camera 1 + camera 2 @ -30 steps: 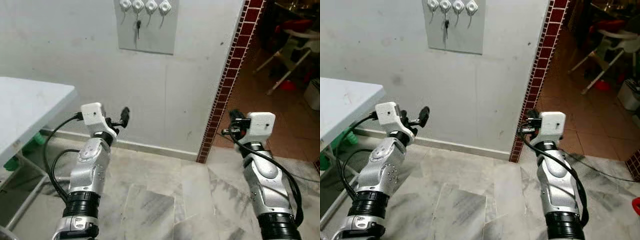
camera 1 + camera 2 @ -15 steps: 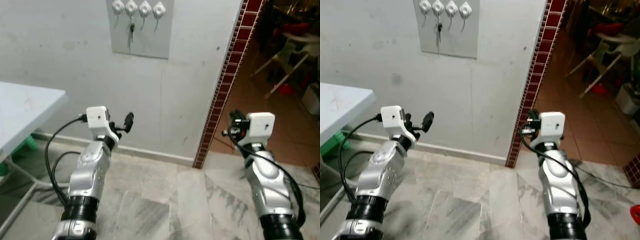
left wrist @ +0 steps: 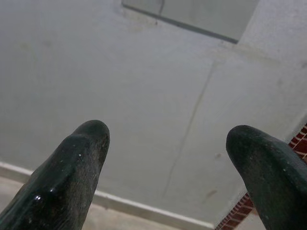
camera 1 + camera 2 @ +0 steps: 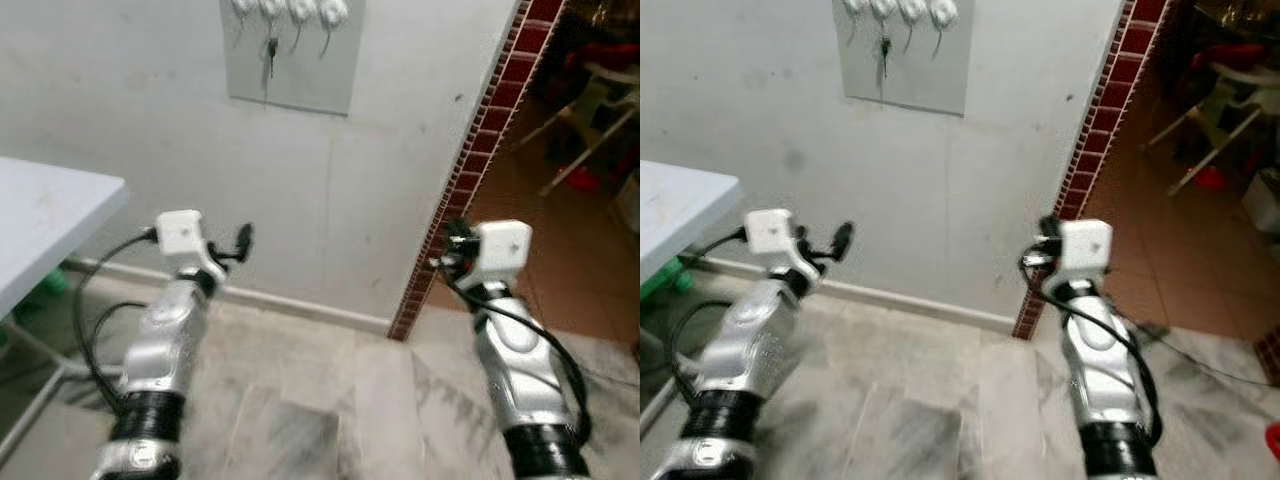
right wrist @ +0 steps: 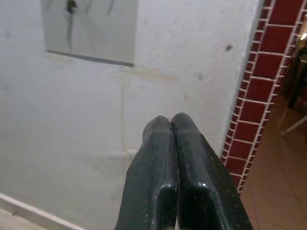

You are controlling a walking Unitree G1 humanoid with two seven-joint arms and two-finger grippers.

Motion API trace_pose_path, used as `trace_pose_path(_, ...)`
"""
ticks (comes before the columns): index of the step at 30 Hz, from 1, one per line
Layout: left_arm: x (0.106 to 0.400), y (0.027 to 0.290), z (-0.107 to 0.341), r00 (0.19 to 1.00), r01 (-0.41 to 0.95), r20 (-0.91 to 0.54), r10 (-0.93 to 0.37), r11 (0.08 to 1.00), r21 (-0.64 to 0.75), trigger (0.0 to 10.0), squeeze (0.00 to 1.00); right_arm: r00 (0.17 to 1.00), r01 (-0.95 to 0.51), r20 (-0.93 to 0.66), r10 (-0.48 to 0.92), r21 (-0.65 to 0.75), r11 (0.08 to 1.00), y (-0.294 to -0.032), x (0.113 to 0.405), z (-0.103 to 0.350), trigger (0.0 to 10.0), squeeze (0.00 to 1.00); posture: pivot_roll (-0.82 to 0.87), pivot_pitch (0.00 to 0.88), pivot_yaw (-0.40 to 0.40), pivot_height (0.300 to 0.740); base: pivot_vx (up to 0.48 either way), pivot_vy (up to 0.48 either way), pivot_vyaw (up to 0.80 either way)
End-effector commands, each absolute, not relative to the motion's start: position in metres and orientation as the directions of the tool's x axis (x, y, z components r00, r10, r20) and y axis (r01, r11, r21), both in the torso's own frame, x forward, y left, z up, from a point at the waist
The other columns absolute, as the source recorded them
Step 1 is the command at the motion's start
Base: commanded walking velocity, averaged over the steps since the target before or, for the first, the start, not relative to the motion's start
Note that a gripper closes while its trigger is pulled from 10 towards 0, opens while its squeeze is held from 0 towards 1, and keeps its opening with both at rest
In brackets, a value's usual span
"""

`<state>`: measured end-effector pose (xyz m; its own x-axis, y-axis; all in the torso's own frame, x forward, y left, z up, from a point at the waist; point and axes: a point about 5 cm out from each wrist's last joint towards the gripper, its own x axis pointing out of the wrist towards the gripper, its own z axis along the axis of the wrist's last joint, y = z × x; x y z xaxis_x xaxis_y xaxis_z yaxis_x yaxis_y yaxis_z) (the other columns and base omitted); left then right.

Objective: Hang keys on a hook

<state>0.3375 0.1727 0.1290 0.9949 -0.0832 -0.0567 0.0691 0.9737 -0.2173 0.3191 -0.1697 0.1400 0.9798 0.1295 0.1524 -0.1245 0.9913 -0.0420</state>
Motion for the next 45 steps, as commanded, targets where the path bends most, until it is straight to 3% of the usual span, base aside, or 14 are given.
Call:
trace_pose_path(1, 0.3384, 0.1633, 0.1312, 0.993, 0.096, -0.051, -0.110, 0.971, -0.219, 10.0, 0.00, 0.981, -0.103, 0.160, 0.111, -0.059, 0.993, -0.1782, 0.3190, 0.1434, 10.0, 0.00, 0.03, 0.000, -0.026, 0.740, 0.352, 0.000, 0.00)
trace_pose_path(13, 0.3380, 0.1635, 0.1313, 0.993, 0.090, -0.052, -0.104, 0.971, -0.221, 10.0, 0.00, 0.980, -0.112, 0.158, 0.123, -0.076, 0.991, -0.1770, 0.3195, 0.1438, 10.0, 0.00, 0.03, 0.000, -0.032, 0.740, 0.350, 0.000, 0.00)
trace_pose_path(29, 0.3373, 0.1651, 0.1311, 0.994, 0.079, -0.055, -0.093, 0.971, -0.224, 10.0, 0.00, 0.979, -0.124, 0.155, 0.133, -0.066, 0.990, -0.1763, 0.3184, 0.1421, 10.0, 0.00, 0.03, 0.000, -0.034, 0.740, 0.350, 0.000, 0.70)
trace_pose_path(45, 0.3370, 0.1674, 0.1311, 0.995, 0.068, -0.056, -0.083, 0.972, -0.225, 10.0, 0.00, 0.979, -0.136, 0.146, 0.141, -0.042, 0.990, -0.1765, 0.3184, 0.1415, 10.0, 0.00, 0.03, 0.000, -0.035, 0.740, 0.350, 0.000, 0.00)
